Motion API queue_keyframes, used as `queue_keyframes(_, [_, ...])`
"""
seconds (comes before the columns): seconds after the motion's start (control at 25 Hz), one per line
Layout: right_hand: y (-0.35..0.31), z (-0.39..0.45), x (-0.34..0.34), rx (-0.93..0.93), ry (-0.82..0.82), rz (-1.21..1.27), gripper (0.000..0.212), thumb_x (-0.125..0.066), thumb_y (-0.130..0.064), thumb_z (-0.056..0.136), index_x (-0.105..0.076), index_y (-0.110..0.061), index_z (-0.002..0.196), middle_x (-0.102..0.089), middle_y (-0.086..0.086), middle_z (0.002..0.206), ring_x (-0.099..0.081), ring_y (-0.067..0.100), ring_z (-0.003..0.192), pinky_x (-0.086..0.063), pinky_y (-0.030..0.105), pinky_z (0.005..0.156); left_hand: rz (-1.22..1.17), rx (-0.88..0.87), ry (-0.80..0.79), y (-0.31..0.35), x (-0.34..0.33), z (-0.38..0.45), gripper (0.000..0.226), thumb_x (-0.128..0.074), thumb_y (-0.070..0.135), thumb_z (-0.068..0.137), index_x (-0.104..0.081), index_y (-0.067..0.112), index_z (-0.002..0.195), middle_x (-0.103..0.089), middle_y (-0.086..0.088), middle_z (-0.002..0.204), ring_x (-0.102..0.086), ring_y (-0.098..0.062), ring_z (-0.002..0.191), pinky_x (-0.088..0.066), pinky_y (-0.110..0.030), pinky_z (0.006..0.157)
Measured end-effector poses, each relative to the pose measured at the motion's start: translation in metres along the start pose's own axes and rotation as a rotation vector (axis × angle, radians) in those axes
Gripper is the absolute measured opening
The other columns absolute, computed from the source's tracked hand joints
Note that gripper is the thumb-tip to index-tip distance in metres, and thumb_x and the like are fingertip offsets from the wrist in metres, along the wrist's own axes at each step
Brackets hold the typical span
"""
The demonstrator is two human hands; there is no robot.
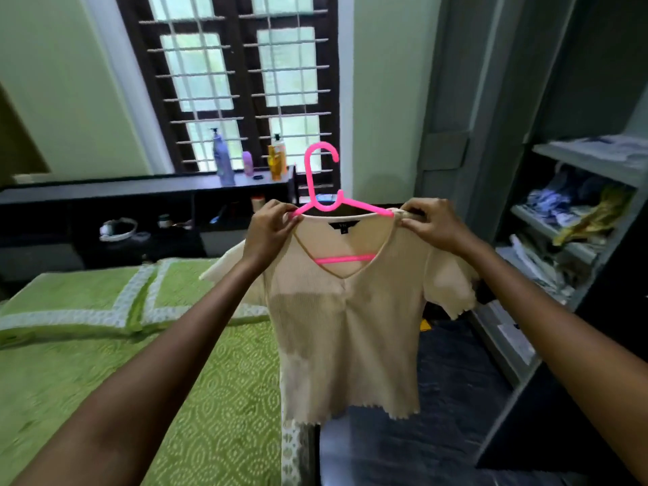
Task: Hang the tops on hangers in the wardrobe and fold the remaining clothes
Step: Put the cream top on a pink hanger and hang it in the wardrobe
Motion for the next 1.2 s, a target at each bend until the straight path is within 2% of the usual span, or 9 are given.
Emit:
queue_keyframes(0.24, [0.091,0.047,0.01,-0.196,0.109,-0.071,0.009,-0.066,-0.011,0.084,-0.069,-0.005,0.09,-0.065,0.009,0.078,-0.056,0.02,0.072,-0.037,0.024,0.06,-0.168,-0.068,-0.101,-0.025,-0.12,0.094,0.018,-0.067,0.014,0.084,-0.069,0.001,0.096,-0.063,-0.014,0.089,-0.059,-0.023,0.083,-0.041,-0.025,0.074])
queue_keyframes(0.44, [0.178,0.084,0.021,-0.317,0.22,-0.092,0.009,-0.067,-0.01,0.083,-0.068,-0.003,0.088,-0.067,0.011,0.084,-0.059,0.023,0.079,-0.039,0.028,0.067,-0.228,-0.145,-0.158,-0.031,-0.227,0.17,0.021,-0.068,0.014,0.084,-0.07,0.001,0.099,-0.062,-0.015,0.086,-0.059,-0.025,0.077,-0.041,-0.026,0.068])
queue_keyframes(0.56, [0.226,0.107,0.04,-0.375,0.273,-0.135,0.009,-0.067,-0.009,0.083,-0.068,-0.002,0.088,-0.066,0.01,0.083,-0.056,0.019,0.076,-0.037,0.021,0.062,-0.254,-0.198,-0.227,-0.025,-0.294,0.22,0.022,-0.069,0.014,0.083,-0.071,0.0,0.1,-0.063,-0.018,0.083,-0.059,-0.028,0.073,-0.039,-0.026,0.067])
queue_keyframes(0.64, [0.253,0.116,0.054,-0.429,0.328,-0.163,0.009,-0.067,-0.01,0.082,-0.069,-0.003,0.089,-0.065,0.008,0.083,-0.055,0.016,0.077,-0.035,0.024,0.06,-0.271,-0.246,-0.236,-0.018,-0.335,0.25,0.022,-0.068,0.015,0.083,-0.072,0.002,0.1,-0.062,-0.018,0.081,-0.058,-0.027,0.07,-0.035,-0.024,0.063])
queue_keyframes(0.76, [0.296,0.128,0.079,-0.508,0.449,-0.218,0.009,-0.069,-0.012,0.081,-0.069,-0.005,0.087,-0.065,0.007,0.08,-0.054,0.016,0.075,-0.033,0.024,0.06,-0.388,-0.261,-0.258,0.006,-0.403,0.291,0.023,-0.068,0.015,0.084,-0.071,0.001,0.103,-0.062,-0.014,0.083,-0.054,-0.018,0.069,-0.033,-0.018,0.062])
queue_keyframes(0.88, [0.332,0.127,0.106,-0.599,0.557,-0.27,0.011,-0.07,-0.009,0.08,-0.07,-0.002,0.088,-0.061,0.006,0.079,-0.051,0.015,0.072,-0.034,0.01,0.056,-0.499,-0.335,-0.328,0.035,-0.474,0.324,0.026,-0.067,0.015,0.084,-0.07,0.0,0.105,-0.062,-0.013,0.085,-0.053,-0.014,0.072,-0.035,-0.015,0.066])
queue_keyframes(0.92, [0.342,0.125,0.115,-0.618,0.58,-0.296,0.012,-0.07,-0.009,0.079,-0.07,-0.002,0.089,-0.063,0.008,0.08,-0.053,0.015,0.073,-0.034,0.009,0.057,-0.521,-0.374,-0.352,0.046,-0.494,0.334,0.026,-0.067,0.015,0.085,-0.07,0.0,0.106,-0.063,-0.012,0.086,-0.054,-0.013,0.073,-0.037,-0.017,0.067])
queue_keyframes(1.04, [0.371,0.118,0.143,-0.697,0.67,-0.39,0.012,-0.07,-0.01,0.079,-0.07,-0.002,0.088,-0.068,0.011,0.082,-0.055,0.017,0.074,-0.034,0.012,0.059,-0.651,-0.471,-0.417,0.083,-0.559,0.361,0.027,-0.066,0.016,0.086,-0.069,0.001,0.108,-0.063,-0.01,0.088,-0.057,-0.016,0.076,-0.045,-0.027,0.069])
queue_keyframes(1.2, [0.394,0.104,0.179,-0.856,0.733,-0.529,0.01,-0.069,-0.014,0.081,-0.069,-0.004,0.085,-0.069,0.014,0.079,-0.056,0.019,0.072,-0.035,0.022,0.06,-0.83,-0.602,-0.537,0.148,-0.631,0.388,0.027,-0.066,0.015,0.085,-0.069,-0.001,0.106,-0.063,-0.012,0.085,-0.055,-0.016,0.074,-0.039,-0.021,0.067])
Point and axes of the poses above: each hand's wrist, its own z-axis towards the middle knuckle, its own x-axis out of the back of the hand, y = z × x, the point moved 3 cm from there along z, towards the middle knuckle
